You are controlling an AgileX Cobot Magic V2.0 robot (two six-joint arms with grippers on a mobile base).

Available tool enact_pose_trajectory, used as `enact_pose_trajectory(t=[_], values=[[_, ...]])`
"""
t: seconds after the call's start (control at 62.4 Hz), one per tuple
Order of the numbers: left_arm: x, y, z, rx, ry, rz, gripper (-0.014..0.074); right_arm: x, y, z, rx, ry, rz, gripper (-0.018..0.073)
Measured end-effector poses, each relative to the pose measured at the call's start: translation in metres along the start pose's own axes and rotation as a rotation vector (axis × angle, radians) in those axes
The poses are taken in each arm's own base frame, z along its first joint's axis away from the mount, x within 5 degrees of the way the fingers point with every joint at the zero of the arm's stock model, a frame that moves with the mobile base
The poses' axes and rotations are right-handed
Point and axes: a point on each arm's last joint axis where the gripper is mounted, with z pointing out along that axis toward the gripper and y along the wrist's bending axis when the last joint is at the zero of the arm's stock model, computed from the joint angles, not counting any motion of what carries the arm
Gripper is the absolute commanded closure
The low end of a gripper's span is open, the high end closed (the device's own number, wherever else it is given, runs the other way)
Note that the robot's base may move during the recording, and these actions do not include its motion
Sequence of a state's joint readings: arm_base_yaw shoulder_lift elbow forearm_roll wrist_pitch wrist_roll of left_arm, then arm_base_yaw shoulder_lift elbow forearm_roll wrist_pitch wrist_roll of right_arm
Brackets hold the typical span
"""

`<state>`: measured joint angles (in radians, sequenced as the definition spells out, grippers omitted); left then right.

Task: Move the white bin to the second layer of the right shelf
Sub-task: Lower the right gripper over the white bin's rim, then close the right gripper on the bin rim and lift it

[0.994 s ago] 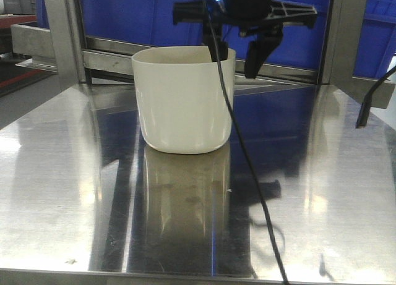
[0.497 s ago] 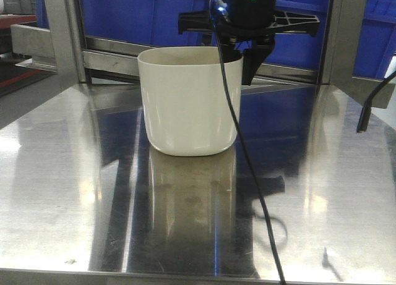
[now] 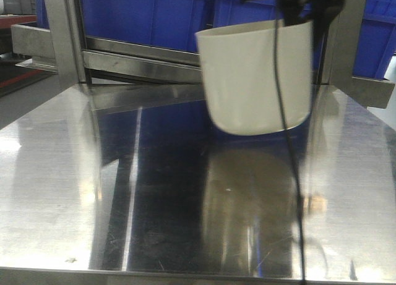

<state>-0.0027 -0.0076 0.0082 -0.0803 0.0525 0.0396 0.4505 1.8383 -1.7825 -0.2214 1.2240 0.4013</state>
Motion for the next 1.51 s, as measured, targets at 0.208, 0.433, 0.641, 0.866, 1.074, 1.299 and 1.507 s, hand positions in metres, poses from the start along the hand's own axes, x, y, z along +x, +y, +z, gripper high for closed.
enact_pose_trajectory(t=[0.208,0.433,0.641,0.866,1.074,1.299,1.507], values=[[0.000,0.000,0.000,0.000,0.000,0.000,0.0512,0.006,-0.049,-0.027,0.023,-0.043,0.000,0.0503],[0.000,0.000,0.000,0.000,0.000,0.000,0.0512,0.046,-0.105,-0.029,0.023,-0.125,0.076,0.0503],[0.000,0.000,0.000,0.000,0.000,0.000,0.0512,0.100,-0.142,-0.028,0.014,-0.208,0.090,0.0503],[0.000,0.000,0.000,0.000,0.000,0.000,0.0512,0.153,-0.158,-0.038,0.048,-0.311,0.130,0.0503],[0.000,0.000,0.000,0.000,0.000,0.000,0.0512,0.198,-0.151,-0.046,0.040,-0.381,0.146,0.0503],[0.000,0.000,0.000,0.000,0.000,0.000,0.0512,0.236,-0.145,-0.061,0.035,-0.478,0.156,0.0503],[0.000,0.000,0.000,0.000,0.000,0.000,0.0512,0.255,-0.142,-0.078,0.041,-0.554,0.151,0.0503]])
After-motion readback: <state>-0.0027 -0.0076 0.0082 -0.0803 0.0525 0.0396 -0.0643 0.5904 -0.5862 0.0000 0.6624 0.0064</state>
